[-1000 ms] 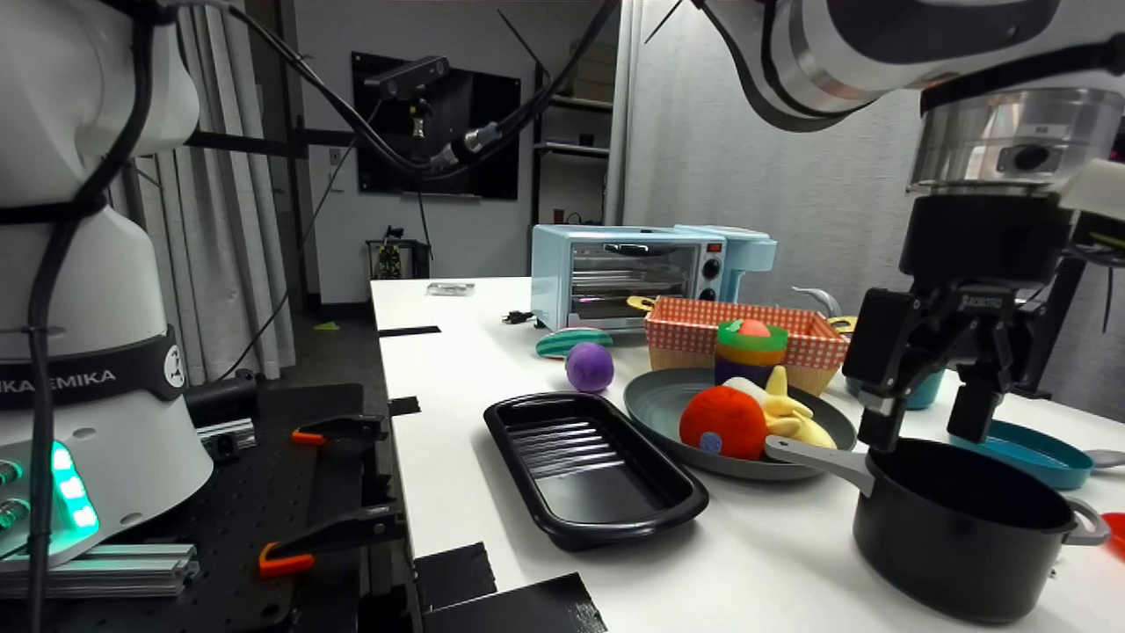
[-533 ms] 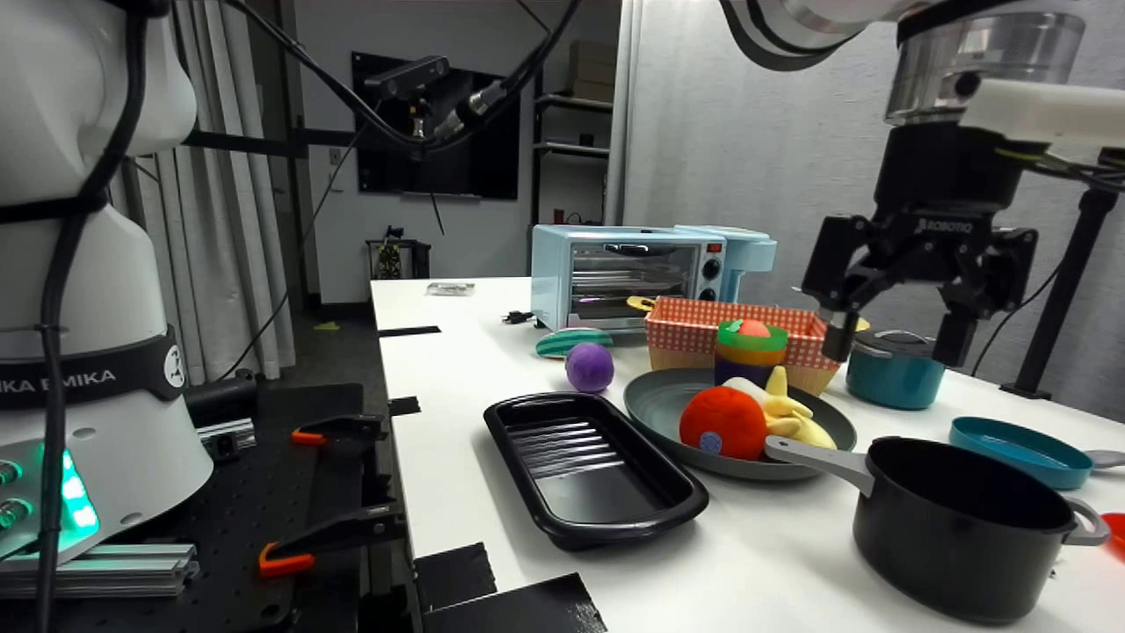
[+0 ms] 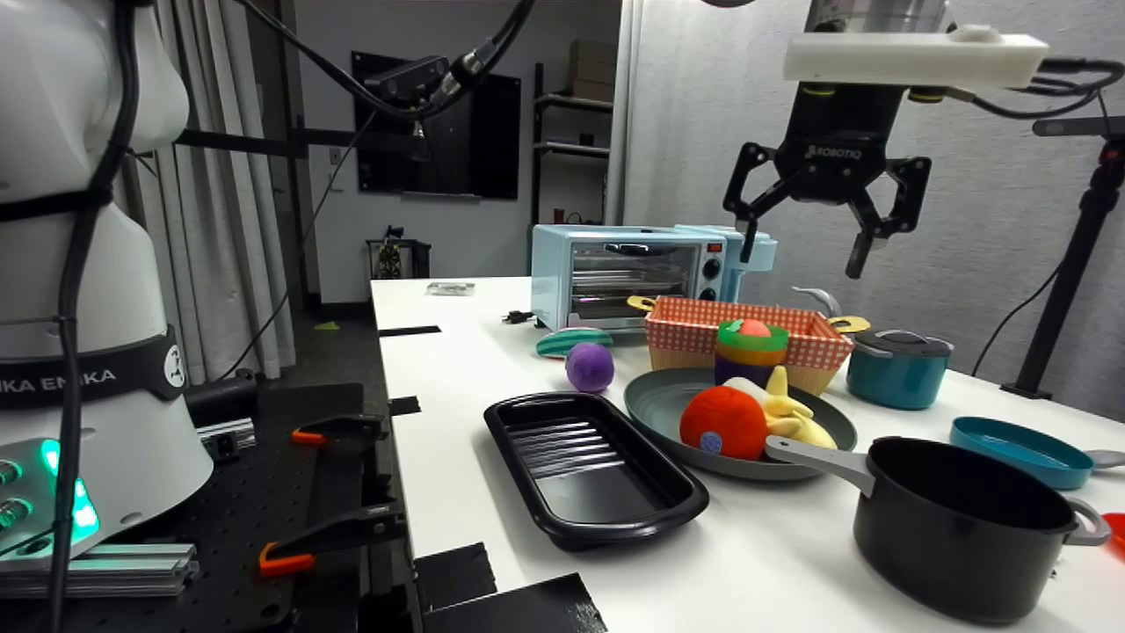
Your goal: Turn the black pot around
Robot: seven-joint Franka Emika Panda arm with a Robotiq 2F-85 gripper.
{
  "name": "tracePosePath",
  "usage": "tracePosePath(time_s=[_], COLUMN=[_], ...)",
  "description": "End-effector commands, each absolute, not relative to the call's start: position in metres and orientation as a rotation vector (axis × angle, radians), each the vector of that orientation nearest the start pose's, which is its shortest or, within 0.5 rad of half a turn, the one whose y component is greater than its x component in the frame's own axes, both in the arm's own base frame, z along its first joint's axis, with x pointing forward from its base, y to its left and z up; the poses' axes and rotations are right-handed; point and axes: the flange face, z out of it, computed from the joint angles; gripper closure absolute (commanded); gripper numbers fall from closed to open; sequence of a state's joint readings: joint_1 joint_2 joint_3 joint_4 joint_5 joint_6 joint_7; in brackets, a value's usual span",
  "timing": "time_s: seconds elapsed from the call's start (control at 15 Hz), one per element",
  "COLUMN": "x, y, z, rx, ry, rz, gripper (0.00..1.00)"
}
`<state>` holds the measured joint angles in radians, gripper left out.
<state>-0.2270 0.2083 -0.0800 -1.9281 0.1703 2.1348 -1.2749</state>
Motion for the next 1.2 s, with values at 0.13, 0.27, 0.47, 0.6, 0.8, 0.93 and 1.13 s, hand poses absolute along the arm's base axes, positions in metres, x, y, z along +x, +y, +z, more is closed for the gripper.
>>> tracePosePath(time_s=[0.13, 0.27, 0.47, 0.6, 0.8, 0.93, 1.13], x=[0.555, 0.548, 0.531, 0.517, 0.529, 0.525, 0.524], y=[-0.134, -0.123, -0.110, -0.103, -0.107, -0.106, -0.106], z=[0.408, 0.411, 0.412, 0.412, 0.406, 0.408, 0.408], rx=[-2.909, -2.960, -3.011, -3.021, -3.012, -3.013, -3.013], ry=[-0.905, -0.776, -0.619, -0.533, -0.580, -0.569, -0.566], rz=[-0.291, -0.340, -0.386, -0.403, -0.359, -0.361, -0.362], gripper=[0.00, 0.00, 0.00, 0.00, 0.00, 0.00, 0.00])
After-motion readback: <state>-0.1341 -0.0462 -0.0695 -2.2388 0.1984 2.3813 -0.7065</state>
